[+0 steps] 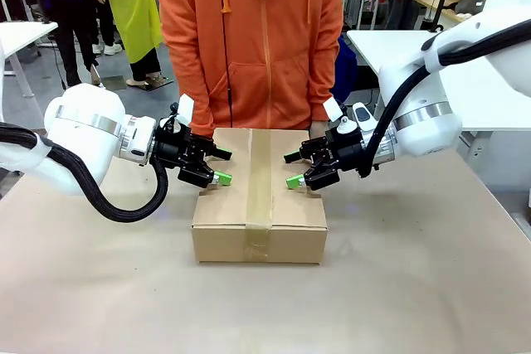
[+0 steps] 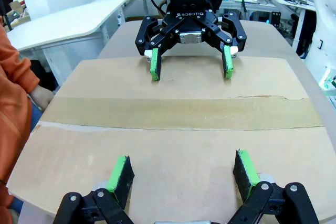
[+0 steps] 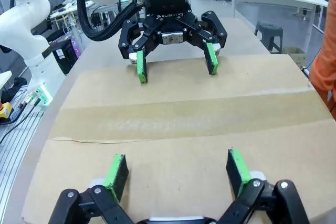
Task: Pack the gift set into the box.
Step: Press and hold the closed box until the human finishes sealing it.
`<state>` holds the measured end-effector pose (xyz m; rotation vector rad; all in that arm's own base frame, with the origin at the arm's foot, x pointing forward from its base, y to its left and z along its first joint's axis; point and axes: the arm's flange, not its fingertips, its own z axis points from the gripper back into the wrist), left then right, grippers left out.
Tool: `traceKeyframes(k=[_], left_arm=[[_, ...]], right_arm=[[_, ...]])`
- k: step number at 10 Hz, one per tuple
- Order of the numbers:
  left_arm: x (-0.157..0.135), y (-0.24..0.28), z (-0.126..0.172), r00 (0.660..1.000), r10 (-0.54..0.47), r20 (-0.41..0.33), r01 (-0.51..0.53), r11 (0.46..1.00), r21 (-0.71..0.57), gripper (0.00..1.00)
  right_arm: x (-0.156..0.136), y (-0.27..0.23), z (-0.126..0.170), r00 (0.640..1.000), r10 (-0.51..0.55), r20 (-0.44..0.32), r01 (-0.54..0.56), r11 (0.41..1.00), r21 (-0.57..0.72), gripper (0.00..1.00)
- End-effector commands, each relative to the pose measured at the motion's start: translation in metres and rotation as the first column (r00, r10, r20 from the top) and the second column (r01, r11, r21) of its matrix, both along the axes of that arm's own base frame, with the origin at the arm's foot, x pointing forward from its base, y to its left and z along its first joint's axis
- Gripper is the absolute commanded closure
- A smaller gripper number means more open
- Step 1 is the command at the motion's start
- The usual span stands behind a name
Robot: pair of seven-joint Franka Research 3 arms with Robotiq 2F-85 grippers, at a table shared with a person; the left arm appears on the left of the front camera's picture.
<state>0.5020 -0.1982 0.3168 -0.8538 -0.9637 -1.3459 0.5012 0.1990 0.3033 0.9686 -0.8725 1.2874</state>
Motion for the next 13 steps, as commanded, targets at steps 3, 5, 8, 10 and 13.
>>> traceKeyframes(k=[3,5,8,10,13], left_arm=[[-0.058,0.113,0.094,0.968,-0.221,0.116,0.250,0.861,-0.443,0.00],[-0.084,0.200,0.092,0.985,-0.009,0.170,0.100,0.840,-0.533,0.00],[-0.095,0.216,0.107,0.986,0.030,0.163,0.063,0.841,-0.537,0.00],[-0.095,0.216,0.107,0.986,0.030,0.163,0.063,0.841,-0.537,0.00],[-0.095,0.216,0.107,0.986,0.030,0.163,0.063,0.841,-0.537,0.00]], right_arm=[[-0.049,-0.109,0.079,0.989,-0.133,0.067,0.107,0.949,0.295,0.00],[-0.094,-0.197,0.091,0.952,-0.289,0.104,0.201,0.841,0.502,0.00],[-0.099,-0.211,0.104,0.946,-0.315,0.081,0.233,0.830,0.507,0.00],[-0.099,-0.211,0.104,0.946,-0.315,0.081,0.233,0.830,0.507,0.00],[-0.099,-0.211,0.104,0.946,-0.315,0.081,0.233,0.830,0.507,0.00]])
